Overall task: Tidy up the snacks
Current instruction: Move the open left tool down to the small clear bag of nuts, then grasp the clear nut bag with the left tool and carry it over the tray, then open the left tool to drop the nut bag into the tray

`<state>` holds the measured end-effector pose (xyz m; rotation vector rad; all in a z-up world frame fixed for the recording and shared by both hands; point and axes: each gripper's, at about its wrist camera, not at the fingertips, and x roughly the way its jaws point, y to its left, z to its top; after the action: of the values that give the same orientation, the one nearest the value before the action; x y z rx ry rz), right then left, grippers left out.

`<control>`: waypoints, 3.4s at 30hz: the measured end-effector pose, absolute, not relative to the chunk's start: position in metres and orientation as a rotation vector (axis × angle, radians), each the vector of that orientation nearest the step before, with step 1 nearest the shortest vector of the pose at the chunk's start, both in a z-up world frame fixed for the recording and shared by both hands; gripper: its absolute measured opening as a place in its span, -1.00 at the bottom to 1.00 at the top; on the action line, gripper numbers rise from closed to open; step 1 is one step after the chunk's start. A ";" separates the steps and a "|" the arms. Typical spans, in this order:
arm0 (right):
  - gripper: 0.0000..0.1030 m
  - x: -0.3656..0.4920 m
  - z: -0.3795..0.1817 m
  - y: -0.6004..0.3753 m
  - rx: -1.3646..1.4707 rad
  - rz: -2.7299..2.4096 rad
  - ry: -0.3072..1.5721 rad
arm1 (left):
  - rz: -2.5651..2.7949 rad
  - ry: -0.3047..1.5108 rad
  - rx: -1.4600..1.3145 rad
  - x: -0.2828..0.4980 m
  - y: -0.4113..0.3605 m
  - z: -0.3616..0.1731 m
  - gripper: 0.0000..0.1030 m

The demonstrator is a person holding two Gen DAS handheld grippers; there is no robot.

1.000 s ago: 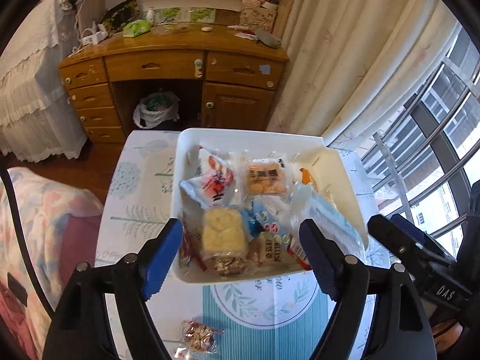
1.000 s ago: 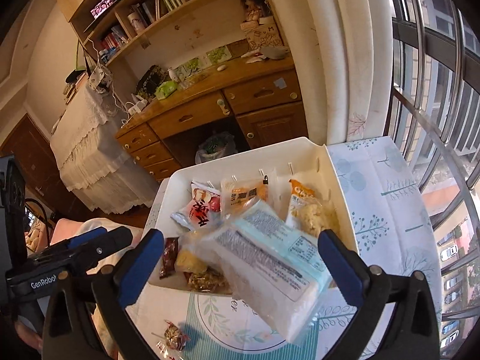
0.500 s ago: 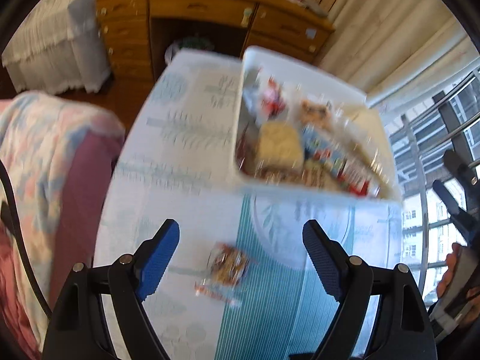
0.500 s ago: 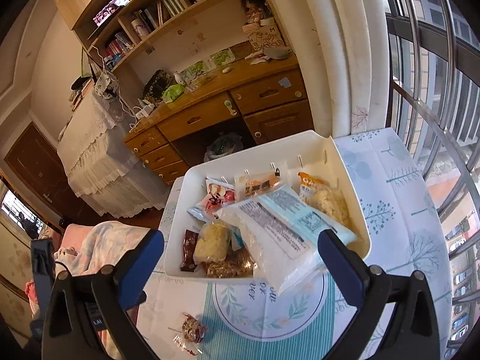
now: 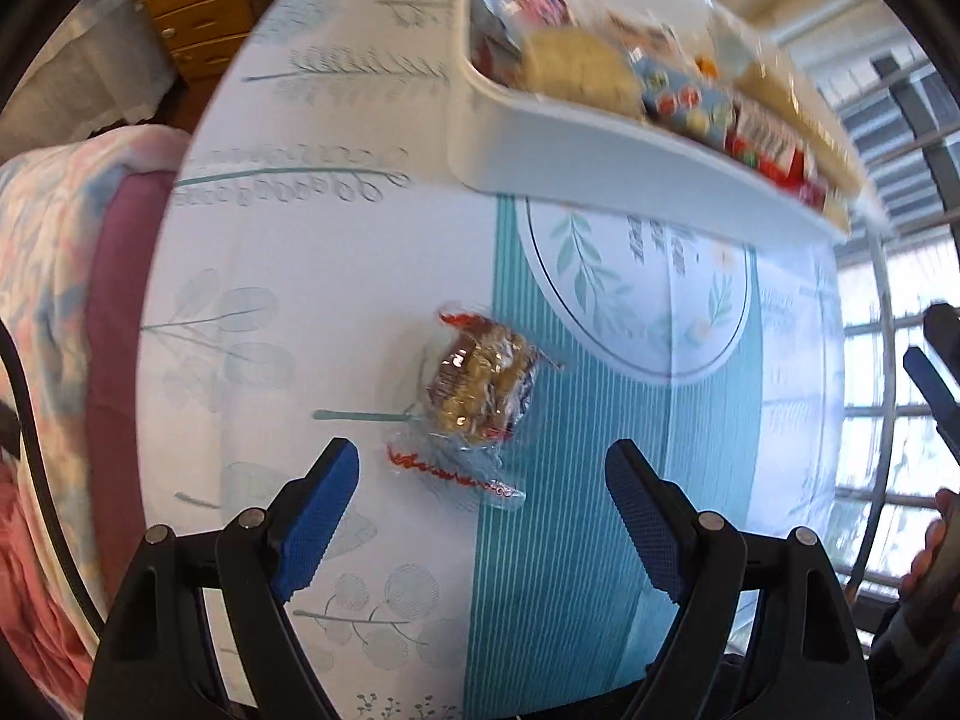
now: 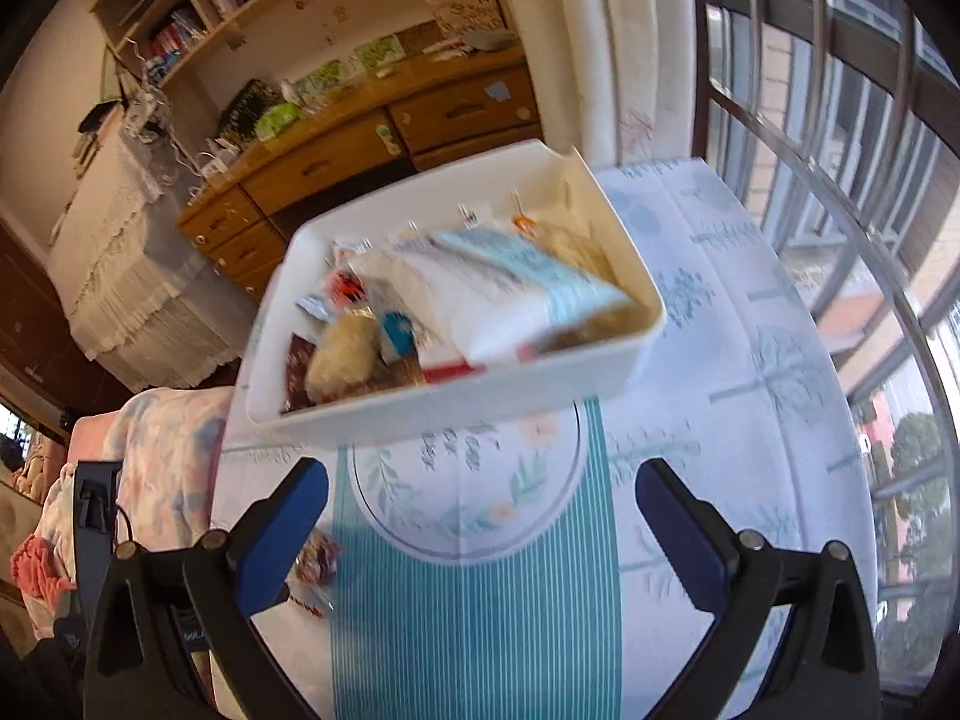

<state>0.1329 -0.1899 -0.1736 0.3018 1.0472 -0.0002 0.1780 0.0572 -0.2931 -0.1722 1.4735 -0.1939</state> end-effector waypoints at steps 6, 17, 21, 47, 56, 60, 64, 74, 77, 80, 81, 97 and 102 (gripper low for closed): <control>0.99 0.097 -0.190 -0.178 0.273 -0.070 1.109 | -0.237 1.517 -0.061 0.187 0.031 -0.317 0.62; 0.99 0.067 -0.202 -0.166 0.173 -0.116 1.174 | -0.275 1.539 0.032 0.194 0.007 -0.341 0.46; 0.99 0.067 -0.203 -0.162 0.154 -0.108 1.186 | -0.263 1.536 0.038 0.194 0.008 -0.346 0.27; 0.99 0.089 -0.192 -0.175 0.063 0.035 1.168 | -0.210 1.436 -0.152 0.187 0.031 -0.300 -0.60; 0.99 0.097 -0.194 -0.180 0.065 0.085 1.164 | -0.174 1.403 -0.220 0.186 0.044 -0.281 -0.61; 0.99 0.099 -0.195 -0.184 0.068 0.103 1.156 | -0.158 1.368 -0.279 0.186 0.053 -0.264 -0.62; 0.99 0.100 -0.195 -0.187 0.075 0.118 1.148 | -0.133 1.336 -0.327 0.189 0.062 -0.238 -0.62; 0.99 0.102 -0.206 -0.198 0.103 0.149 1.161 | -0.139 1.181 -0.367 0.203 0.060 -0.154 -0.62; 0.99 0.102 -0.209 -0.203 0.120 0.152 1.159 | -0.146 1.139 -0.357 0.214 0.054 -0.136 -0.62; 0.99 0.102 -0.211 -0.208 0.128 0.156 1.163 | -0.153 1.098 -0.338 0.233 0.042 -0.124 -0.62; 0.99 0.101 -0.212 -0.210 0.130 0.160 1.165 | -0.155 1.088 -0.336 0.236 0.040 -0.123 -0.62; 0.99 0.097 -0.193 -0.218 0.135 0.097 1.118 | -0.169 1.038 -0.281 0.280 0.021 -0.122 0.31; 0.99 0.085 -0.183 -0.205 0.151 0.057 1.097 | -0.207 1.030 -0.252 0.247 0.036 -0.124 0.39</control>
<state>0.0848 -0.2052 -0.1828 0.1511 1.0966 0.0570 0.2475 0.0360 -0.1241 -0.2520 1.0303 -0.2072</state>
